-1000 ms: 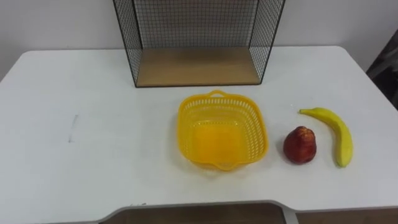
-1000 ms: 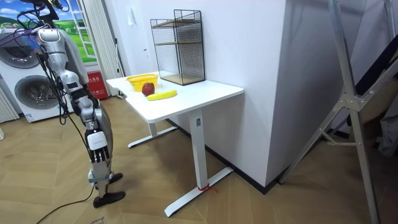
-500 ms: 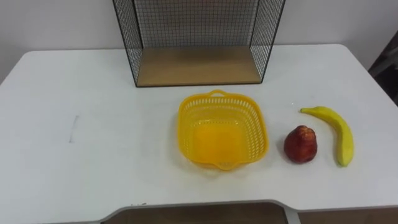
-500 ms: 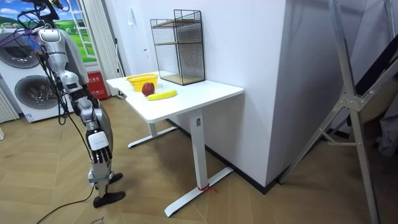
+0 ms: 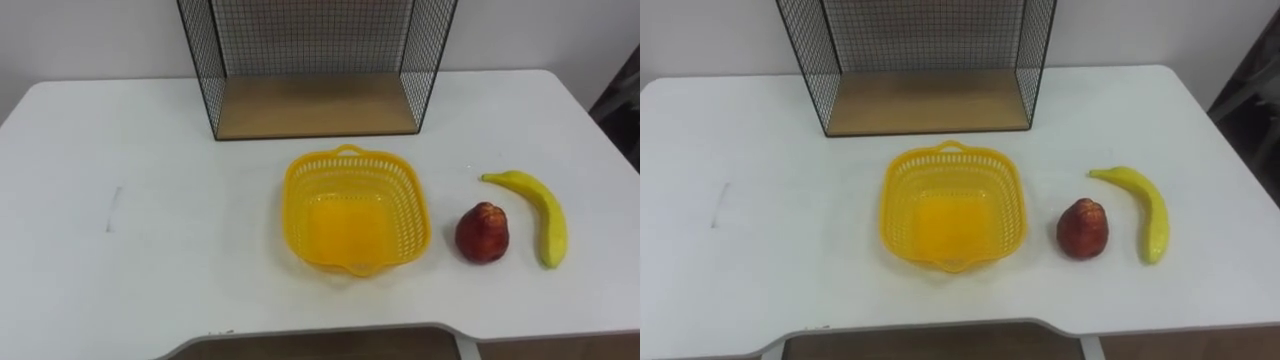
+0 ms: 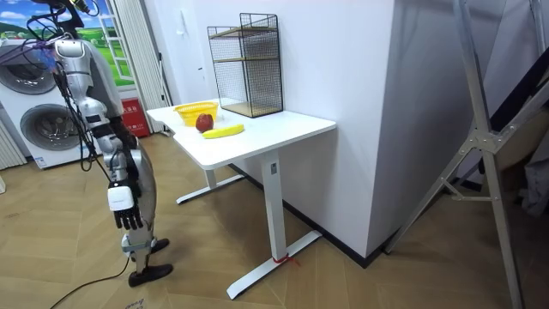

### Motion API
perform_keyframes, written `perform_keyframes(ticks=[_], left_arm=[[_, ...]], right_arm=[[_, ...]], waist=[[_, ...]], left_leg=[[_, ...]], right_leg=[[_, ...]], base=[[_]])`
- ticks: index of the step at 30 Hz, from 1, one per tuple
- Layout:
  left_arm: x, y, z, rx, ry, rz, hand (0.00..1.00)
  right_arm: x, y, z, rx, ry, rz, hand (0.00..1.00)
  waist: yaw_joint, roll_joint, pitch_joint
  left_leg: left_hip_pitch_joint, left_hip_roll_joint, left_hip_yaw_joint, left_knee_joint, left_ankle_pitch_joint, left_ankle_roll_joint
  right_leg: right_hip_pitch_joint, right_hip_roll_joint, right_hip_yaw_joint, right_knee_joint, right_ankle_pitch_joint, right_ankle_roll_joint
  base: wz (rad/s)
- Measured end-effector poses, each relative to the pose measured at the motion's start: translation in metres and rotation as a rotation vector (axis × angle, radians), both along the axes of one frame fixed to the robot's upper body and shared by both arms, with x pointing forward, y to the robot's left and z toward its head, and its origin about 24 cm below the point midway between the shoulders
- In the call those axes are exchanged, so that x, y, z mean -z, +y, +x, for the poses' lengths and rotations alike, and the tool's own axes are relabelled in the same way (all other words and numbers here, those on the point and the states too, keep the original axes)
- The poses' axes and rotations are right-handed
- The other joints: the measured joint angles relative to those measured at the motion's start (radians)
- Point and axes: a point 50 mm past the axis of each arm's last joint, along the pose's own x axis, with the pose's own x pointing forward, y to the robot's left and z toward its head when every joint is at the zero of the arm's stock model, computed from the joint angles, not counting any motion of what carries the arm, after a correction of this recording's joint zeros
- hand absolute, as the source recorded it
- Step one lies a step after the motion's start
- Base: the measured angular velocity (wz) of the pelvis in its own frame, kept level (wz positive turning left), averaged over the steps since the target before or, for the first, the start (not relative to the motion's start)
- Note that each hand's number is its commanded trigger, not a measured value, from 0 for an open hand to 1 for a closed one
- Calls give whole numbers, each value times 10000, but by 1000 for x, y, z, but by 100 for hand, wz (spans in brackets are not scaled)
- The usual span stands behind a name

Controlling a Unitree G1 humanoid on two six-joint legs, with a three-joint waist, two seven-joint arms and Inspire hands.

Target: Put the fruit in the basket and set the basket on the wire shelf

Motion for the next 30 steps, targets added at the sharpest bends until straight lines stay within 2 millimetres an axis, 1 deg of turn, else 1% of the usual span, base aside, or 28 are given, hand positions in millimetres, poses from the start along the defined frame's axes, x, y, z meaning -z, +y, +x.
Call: perform_keyframes(ticks=[1, 2, 3, 4, 6, 7, 9, 10, 12, 13, 16, 18, 19, 21, 22, 24, 25, 27, 30], left_arm=[[0, 1, -1, -204, -84, 32, 0], [0, 2, -2, -321, -117, 56, 0], [-1, 3, -3, -450, -174, 104, 0], [-1, 4, -3, -527, -187, 144, 0], [-2, 6, -9, -812, -267, 311, 0], [-2, 6, -10, -844, -276, 342, 0], [-3, 7, -13, -970, -343, 495, 0], [-3, 8, -14, -1015, -385, 540, 0], [-4, 11, -17, -990, -496, 714, 0], [-5, 12, -17, -973, -591, 822, 0], [-6, 14, -15, -930, -720, 885, 0], [-6, 15, -13, -889, -880, 906, 0], [-6, 16, -12, -874, -920, 935, 0], [-7, 19, -9, -808, -1112, 1065, 0], [-7, 19, -8, -769, -1178, 1090, 0], [-9, 20, -6, -635, -1399, 1140, 0], [-9, 20, -7, -628, -1400, 1185, 0], [-10, 21, -9, -564, -1406, 1428, 0], [-10, 22, -9, -513, -1542, 1598, 0]], right_arm=[[0, -1, 3, 1048, -387, -116, 0], [0, -2, 3, 1655, -553, -184, 0], [-1, -4, 9, 2862, -995, -311, 0], [-1, -5, 13, 3465, -1257, -370, 0], [-5, -14, 27, 5993, -2244, -676, 0], [-6, -16, 29, 6444, -2444, -785, 0], [-11, -27, 40, 7853, -3091, -1285, 0], [-13, -30, 43, 8077, -3237, -1448, 0], [-22, -43, 55, 8876, -3896, -2128, 0], [-26, -49, 60, 9088, -4174, -2452, 0], [-39, -60, 73, 9321, -4635, -3133, 0], [-58, -74, 89, 9055, -5201, -4214, 0], [-63, -78, 93, 8875, -5324, -4563, 0], [-86, -88, 109, 8407, -5925, -5884, 0], [-93, -91, 114, 8354, -6178, -6153, 0], [-126, -98, 129, 7941, -7229, -7445, 0], [-133, -99, 131, 7867, -7463, -7812, 0], [-159, -105, 138, 7631, -8027, -9396, 0], [-178, -108, 144, 7272, -8395, -10924, 0]], waist=[[-149, 16, 2], [-211, 20, 1], [-367, 20, 2], [-440, 19, 0], [-611, 30, -5], [-704, 31, -5], [-841, 31, -12], [-852, 19, -20], [-994, 15, -32], [-1027, -34, -61], [-1017, -27, -81], [-1034, 23, -90], [-1024, 24, -90], [-971, 8, -105], [-953, 14, -100], [-970, 6, -97], [-963, 0, -101], [-956, -56, -120], [-866, -106, -115]], left_leg=[[-3, 1, -6, 8, -1, 1], [1, 0, -12, -2, -2, 2], [-11, -5, -53, -13, -4, 4], [-11, -7, -70, -13, -4, 4], [-2, 2, -38, 14, -3, 3], [-6, 2, -37, 21, -3, 3], [-17, -11, -14, 31, -3, 3], [-21, -16, -14, 29, -3, 3], [-16, -51, -11, 26, -2, 5], [-20, -64, 8, 21, -1, 6], [-32, -47, 45, 29, 17, 28], [-68, -72, 67, 22, 27, 44], [-73, -78, 71, 23, 28, 45], [-199, -84, 85, 95, 27, 44], [-226, -78, 109, 103, 27, 44], [-382, -77, 123, 148, 29, 44], [-373, -77, 123, 142, 29, 44], [-364, -69, 121, 115, 30, 43], [-377, -70, 110, 94, 32, 40]], right_leg=[[-11, 0, -13, -4, 0, 0], [-9, 1, -8, -7, 0, 0], [2, -1, -26, -8, 0, 0], [7, -2, -39, -2, 0, 0], [3, 11, -35, 6, 0, 0], [1, 12, -49, 6, 0, 0], [-11, 5, -37, 9, 0, 0], [-15, 2, -39, 9, 0, 0], [-10, -8, -30, -2, -1, 1], [-24, -7, -4, -4, -1, 1], [-86, -17, 21, 21, -1, 1], [-151, -33, 29, 45, -1, 2], [-159, -33, 26, 47, 0, 2], [-302, -27, 14, 119, 0, 2], [-388, -22, 28, 202, 0, 2], [-543, -14, 104, 197, 0, 2], [-533, -10, 117, 187, 0, 2], [-514, 0, 112, 187, 0, 2], [-522, 3, 117, 186, 1, 1]], base=[[0], [5], [6], [3], [-2], [-3], [0], [0], [0], [0], [-5], [-2], [0], [0], [-5], [-2], [0], [0], [0]])
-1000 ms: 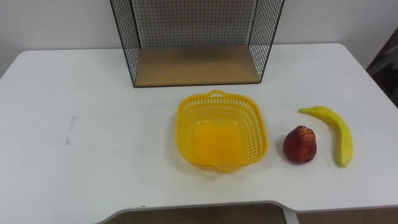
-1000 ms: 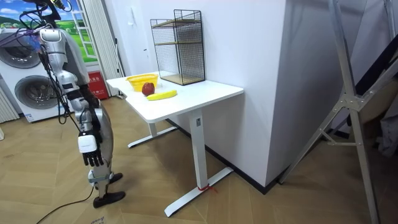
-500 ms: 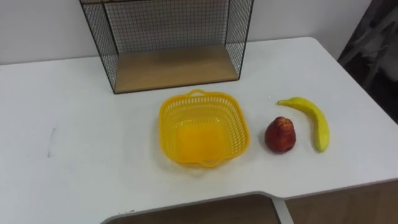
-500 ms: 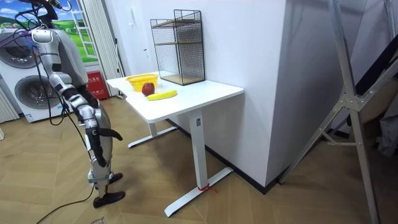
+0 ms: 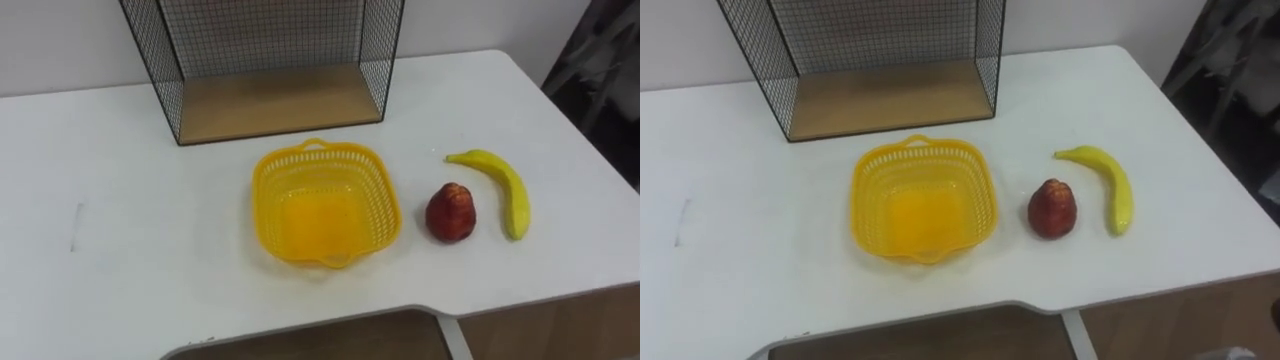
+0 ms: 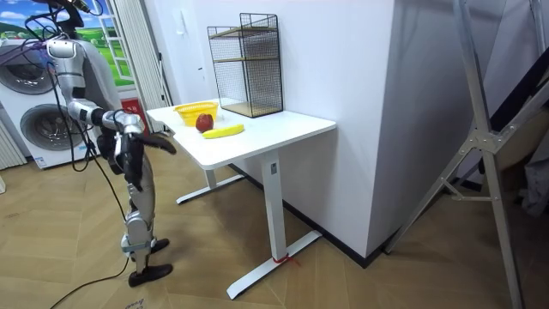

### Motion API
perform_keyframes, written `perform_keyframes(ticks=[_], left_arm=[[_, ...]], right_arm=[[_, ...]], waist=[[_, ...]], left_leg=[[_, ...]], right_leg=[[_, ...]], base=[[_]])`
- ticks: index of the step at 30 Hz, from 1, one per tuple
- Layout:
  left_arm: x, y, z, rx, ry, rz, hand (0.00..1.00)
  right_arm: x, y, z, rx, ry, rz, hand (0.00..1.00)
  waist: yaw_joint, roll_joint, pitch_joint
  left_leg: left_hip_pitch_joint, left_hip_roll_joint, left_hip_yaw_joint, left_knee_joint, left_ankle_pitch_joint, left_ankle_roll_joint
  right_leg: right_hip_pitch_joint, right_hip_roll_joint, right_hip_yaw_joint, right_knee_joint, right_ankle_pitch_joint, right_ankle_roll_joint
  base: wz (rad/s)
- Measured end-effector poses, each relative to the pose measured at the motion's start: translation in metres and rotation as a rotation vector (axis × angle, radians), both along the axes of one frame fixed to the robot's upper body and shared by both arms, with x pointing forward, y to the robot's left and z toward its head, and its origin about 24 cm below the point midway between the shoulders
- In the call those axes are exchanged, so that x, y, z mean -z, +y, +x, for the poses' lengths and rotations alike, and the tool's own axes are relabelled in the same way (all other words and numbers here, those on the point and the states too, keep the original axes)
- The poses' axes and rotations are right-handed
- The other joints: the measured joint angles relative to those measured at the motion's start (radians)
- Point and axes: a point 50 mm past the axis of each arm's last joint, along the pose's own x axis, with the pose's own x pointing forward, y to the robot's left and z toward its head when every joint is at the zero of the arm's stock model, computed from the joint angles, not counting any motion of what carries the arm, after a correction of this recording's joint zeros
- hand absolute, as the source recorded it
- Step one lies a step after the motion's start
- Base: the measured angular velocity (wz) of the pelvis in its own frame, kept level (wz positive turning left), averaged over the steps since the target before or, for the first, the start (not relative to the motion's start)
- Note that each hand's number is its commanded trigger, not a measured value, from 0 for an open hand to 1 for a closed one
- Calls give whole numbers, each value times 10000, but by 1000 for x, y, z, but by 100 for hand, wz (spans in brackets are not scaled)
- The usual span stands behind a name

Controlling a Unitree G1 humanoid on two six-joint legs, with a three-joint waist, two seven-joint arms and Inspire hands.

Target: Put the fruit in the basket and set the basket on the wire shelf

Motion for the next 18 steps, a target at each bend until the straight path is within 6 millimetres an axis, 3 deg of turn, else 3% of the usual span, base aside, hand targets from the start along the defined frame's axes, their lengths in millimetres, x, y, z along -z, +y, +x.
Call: perform_keyframes(ticks=[7, 13, 18], left_arm=[[1, -3, 6, 309, -184, 41, 0], [5, -11, 7, 811, 27, -514, 0], [6, -15, 4, 1028, 198, -731, 0]], right_arm=[[-43, 9, 16, -696, 229, -3224, 0], [-93, 41, 37, -2480, -857, -6188, 0], [-101, 59, 52, -4861, -942, -6775, 0]], waist=[[211, 6, -10], [532, 18, -11], [684, -73, 8]], left_leg=[[-90, -7, -42, -71, 36, -1], [-35, -7, -11, -134, 81, -39], [-43, 7, 15, -153, 89, -51]], right_leg=[[-113, -14, -53, 5, 1, 1], [-167, 17, 31, -29, 2, 0], [-186, 15, 16, -32, 2, 0]], base=[[1], [-4], [0]])
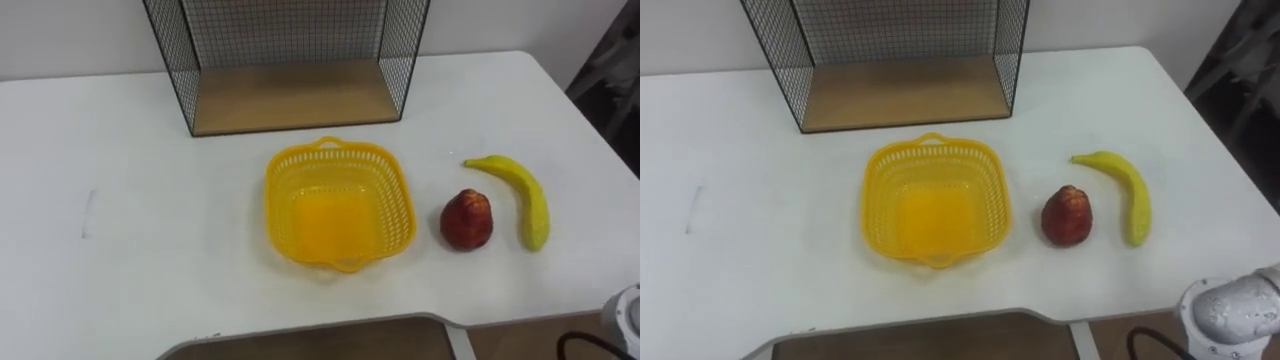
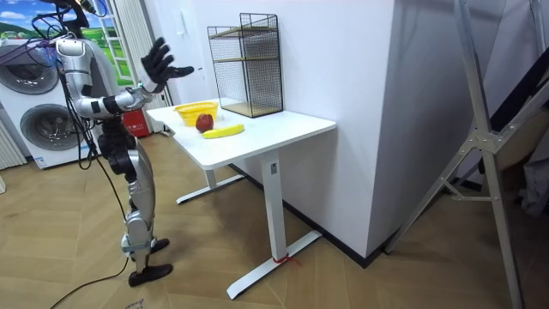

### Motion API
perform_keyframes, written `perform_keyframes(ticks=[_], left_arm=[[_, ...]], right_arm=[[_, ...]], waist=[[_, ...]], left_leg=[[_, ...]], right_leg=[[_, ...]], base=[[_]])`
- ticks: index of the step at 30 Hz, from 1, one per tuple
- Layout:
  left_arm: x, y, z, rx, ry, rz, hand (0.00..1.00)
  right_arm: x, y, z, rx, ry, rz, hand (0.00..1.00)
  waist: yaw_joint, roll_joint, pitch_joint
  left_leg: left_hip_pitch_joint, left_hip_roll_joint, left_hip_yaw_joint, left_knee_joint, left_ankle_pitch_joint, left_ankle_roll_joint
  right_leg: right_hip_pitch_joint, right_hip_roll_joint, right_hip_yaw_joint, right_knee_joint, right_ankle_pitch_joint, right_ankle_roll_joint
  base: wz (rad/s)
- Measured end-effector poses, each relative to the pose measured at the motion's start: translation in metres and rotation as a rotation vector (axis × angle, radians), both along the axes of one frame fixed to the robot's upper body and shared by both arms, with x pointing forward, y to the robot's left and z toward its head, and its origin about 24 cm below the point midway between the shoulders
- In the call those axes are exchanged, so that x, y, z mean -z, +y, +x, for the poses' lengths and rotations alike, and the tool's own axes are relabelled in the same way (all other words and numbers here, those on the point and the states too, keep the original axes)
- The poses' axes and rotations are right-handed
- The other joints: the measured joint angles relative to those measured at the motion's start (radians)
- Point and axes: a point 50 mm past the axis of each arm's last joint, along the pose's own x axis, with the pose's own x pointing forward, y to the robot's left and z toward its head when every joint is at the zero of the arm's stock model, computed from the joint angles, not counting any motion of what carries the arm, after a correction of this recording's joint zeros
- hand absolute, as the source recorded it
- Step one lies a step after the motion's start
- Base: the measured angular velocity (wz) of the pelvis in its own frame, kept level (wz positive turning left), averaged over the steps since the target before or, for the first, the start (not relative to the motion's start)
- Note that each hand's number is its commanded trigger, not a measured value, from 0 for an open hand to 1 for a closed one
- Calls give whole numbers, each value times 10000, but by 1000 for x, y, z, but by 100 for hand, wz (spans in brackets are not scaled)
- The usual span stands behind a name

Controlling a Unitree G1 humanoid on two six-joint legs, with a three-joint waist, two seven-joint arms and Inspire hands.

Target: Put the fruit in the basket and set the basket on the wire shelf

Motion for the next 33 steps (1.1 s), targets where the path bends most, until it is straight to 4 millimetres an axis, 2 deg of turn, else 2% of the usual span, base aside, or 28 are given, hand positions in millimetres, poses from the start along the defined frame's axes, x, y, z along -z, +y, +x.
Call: perform_keyframes(ticks=[5, 6, 8, 10, 15, 23, 28, 33], left_arm=[[0, -1, -2, 18, 122, -248, 0], [0, -1, -2, 94, 137, -278, 0], [0, -1, -1, 177, 114, -300, 0], [0, 1, -1, 199, 123, -315, 0], [0, 2, -1, 222, 167, -438, 0], [0, 2, 1, 245, 108, -426, 0], [0, 2, 2, 400, 124, -514, 0], [0, 1, 4, 490, 104, -596, 0]], right_arm=[[3, 15, 13, -1868, 684, -217, 0], [5, 19, 16, -2333, 866, -200, 0], [12, 23, 21, -2954, 1289, -83, 0], [22, 29, 26, -3788, 1871, 118, 0], [32, 36, 31, -4772, 2541, 128, 0], [37, 51, 36, -6090, 3026, -12, 0], [56, 60, 39, -7052, 4026, 183, 0], [65, 65, 40, -7659, 4511, 245, 0]], waist=[[66, -81, 17], [74, -81, 17], [72, -148, 74], [67, -176, 66], [79, -190, 93], [82, -83, 37], [105, -41, 13], [146, 21, 22]], left_leg=[[88, 0, -3, 1, 0, 0], [96, 13, -10, 7, 0, 0], [185, 54, -28, 9, 1, 2], [230, 54, -31, 16, 1, 2], [198, 49, -76, 46, 1, 3], [65, 62, -171, 62, 3, 1], [114, 33, -201, 67, 4, 0], [164, 27, -195, 51, 4, 0]], right_leg=[[99, 0, 10, -5, 0, 0], [110, -7, 9, -9, 1, -1], [208, -13, -6, -27, 1, -1], [272, -18, -18, -25, 1, -2], [270, -25, -36, -14, 6, -10], [243, -17, -170, -13, 11, -17], [274, -37, -171, -105, 11, -17], [332, -39, -153, -160, 11, -17]], base=[[0], [0], [0], [0], [0], [3], [1], [-2]])
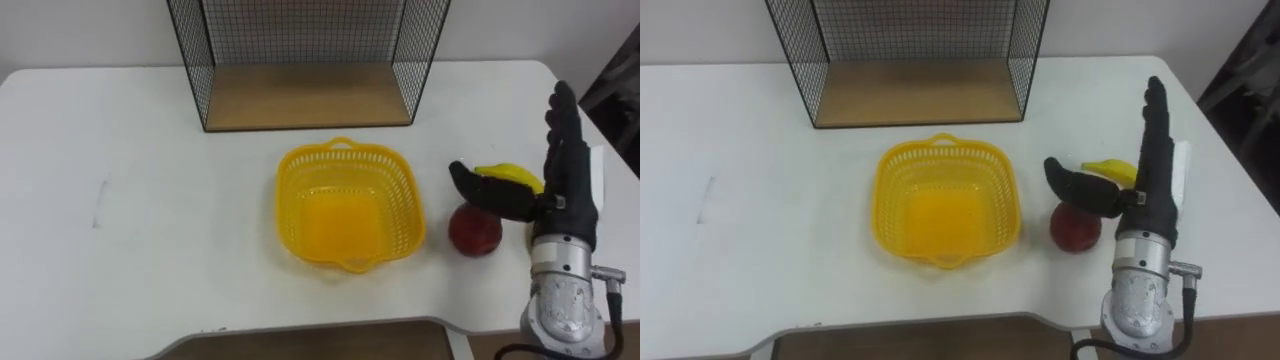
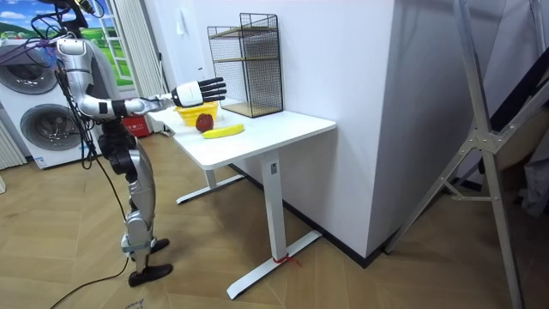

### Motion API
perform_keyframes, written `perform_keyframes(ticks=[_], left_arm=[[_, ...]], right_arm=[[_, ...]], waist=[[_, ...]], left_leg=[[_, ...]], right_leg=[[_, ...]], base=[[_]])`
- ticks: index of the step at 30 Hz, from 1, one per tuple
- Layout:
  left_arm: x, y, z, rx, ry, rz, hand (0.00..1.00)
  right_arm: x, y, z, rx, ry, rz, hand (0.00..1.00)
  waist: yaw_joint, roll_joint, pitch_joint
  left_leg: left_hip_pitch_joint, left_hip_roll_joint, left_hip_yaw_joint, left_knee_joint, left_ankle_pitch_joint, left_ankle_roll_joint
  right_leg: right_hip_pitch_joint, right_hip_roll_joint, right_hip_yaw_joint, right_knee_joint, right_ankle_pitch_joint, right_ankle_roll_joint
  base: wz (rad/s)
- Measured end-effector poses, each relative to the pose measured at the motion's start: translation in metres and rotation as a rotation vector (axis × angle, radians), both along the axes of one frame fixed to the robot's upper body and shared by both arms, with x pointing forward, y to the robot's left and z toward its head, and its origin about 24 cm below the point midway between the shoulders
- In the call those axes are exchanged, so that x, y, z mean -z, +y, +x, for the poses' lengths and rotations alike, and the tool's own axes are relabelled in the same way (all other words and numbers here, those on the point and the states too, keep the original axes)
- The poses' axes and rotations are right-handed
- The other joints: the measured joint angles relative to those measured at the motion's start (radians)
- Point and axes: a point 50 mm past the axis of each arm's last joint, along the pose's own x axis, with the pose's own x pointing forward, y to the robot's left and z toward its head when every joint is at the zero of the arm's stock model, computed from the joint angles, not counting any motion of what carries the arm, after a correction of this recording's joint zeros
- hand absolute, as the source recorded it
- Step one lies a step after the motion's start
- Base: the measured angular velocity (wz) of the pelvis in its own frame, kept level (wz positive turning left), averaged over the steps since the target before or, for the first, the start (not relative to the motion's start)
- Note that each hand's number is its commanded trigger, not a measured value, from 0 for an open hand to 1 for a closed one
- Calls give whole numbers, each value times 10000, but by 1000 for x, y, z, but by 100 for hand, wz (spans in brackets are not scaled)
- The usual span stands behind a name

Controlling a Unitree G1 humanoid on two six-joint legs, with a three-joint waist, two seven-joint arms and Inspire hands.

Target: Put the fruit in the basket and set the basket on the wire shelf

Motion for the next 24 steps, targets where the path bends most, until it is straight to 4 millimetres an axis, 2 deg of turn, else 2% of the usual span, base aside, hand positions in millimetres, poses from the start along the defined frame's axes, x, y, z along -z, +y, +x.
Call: perform_keyframes(ticks=[20, 24], left_arm=[[0, 0, -1, 169, 102, -188, 0], [0, 0, 0, 185, 38, -187, 0]], right_arm=[[14, 0, -1, -481, 757, -62, 0], [27, -2, -3, -517, 1354, -19, 0]], waist=[[-37, 28, 19], [-22, 31, 19]], left_leg=[[77, -4, 2, 12, 1, 3], [70, -5, 10, 12, 1, 3]], right_leg=[[102, 1, -7, 1, 6, -10], [109, 1, -7, 2, 6, -10]], base=[[0], [0]])
